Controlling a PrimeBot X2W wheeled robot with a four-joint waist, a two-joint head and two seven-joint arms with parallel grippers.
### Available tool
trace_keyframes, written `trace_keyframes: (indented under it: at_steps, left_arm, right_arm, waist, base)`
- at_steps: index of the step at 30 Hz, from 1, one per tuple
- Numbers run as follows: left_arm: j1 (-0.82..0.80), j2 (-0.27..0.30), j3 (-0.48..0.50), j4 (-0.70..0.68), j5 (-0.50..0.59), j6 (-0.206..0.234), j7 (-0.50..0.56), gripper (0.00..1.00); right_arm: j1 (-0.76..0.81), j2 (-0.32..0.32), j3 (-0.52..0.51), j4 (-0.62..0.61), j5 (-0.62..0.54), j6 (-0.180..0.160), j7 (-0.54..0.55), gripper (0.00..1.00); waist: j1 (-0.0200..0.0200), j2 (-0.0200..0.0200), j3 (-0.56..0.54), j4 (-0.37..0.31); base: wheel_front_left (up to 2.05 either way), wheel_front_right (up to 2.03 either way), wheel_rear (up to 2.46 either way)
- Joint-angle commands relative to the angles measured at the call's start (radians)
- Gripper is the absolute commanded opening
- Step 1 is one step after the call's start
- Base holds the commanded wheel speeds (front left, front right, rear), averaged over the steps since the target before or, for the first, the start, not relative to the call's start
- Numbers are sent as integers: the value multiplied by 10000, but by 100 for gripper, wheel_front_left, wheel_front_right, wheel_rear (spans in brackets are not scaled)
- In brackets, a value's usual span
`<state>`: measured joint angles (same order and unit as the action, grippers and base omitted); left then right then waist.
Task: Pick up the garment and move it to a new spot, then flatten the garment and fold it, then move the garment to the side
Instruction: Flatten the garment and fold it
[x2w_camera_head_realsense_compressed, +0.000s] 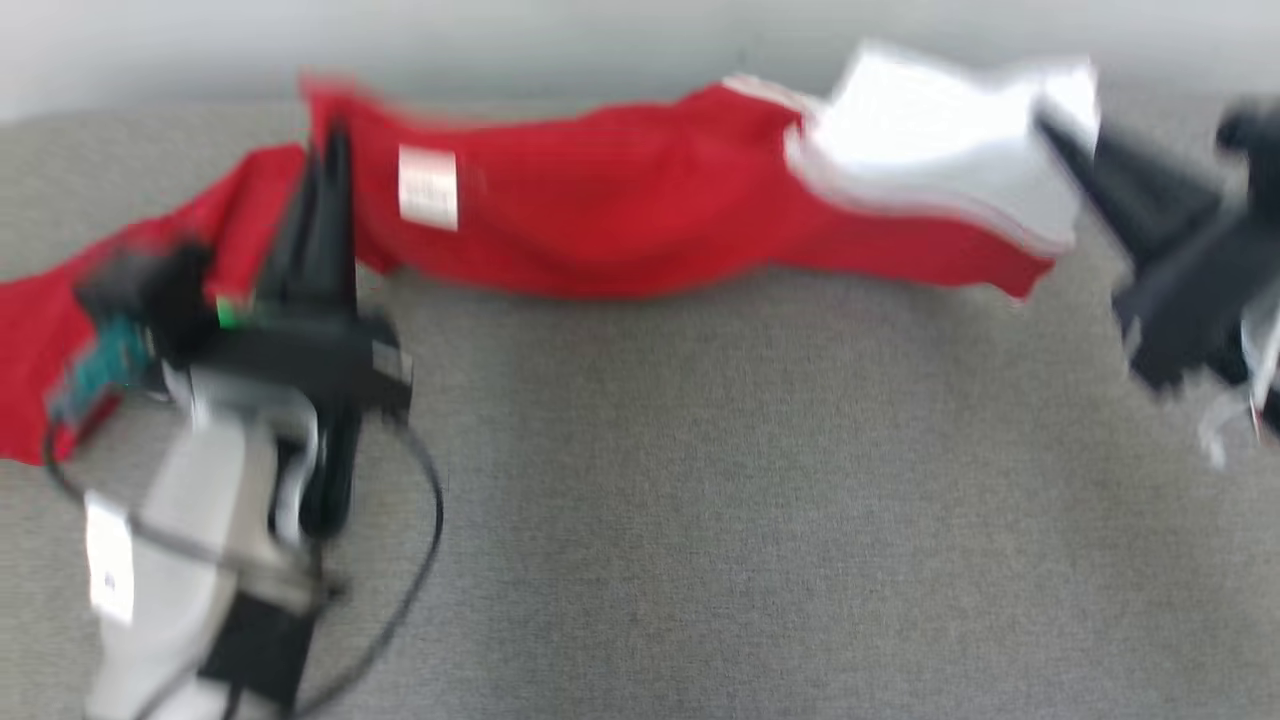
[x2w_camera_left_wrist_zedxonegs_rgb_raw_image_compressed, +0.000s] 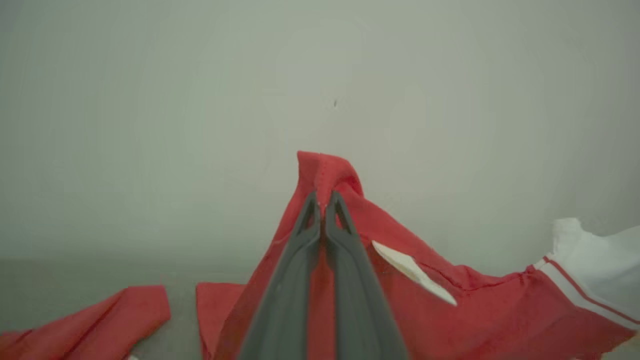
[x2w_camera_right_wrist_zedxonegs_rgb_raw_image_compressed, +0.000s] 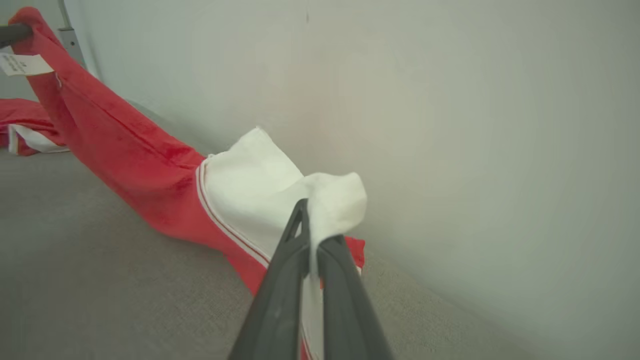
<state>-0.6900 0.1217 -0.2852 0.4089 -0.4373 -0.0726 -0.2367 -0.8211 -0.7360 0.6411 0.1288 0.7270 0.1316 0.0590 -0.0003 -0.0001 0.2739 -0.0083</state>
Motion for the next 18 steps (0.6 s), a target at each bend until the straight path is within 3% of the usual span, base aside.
trace_keyframes:
  at_steps: [1,5,11,18]
  left_arm:
    - [757,189,-50,-242,-70,-23,117,0]
    - [2302,466,-19,-1003,-327,123,446,0]
    - [3867,744,166,-2003,-713,436,951,0]
    - [5640,1091,387,-3430,-1068,1002,1696,0]
  right_arm:
    - [707,-243,-151,-396,286,-17,204,0]
    - [2236,-830,-696,-1470,968,-19,653,0]
    - [4009,-1115,-1344,-2515,1662,-17,1341,0]
    - [6030,-899,-2256,-3462,2556,-17,2496,0]
  waist:
    - [3,1,-606,172]
    - [3,1,-961,219]
    - [3,1,-1279,206]
    - [3,1,-1547,220]
  base:
    - [0,0,0]
    - [0,0,0]
    - [0,0,0]
    - [0,0,0]
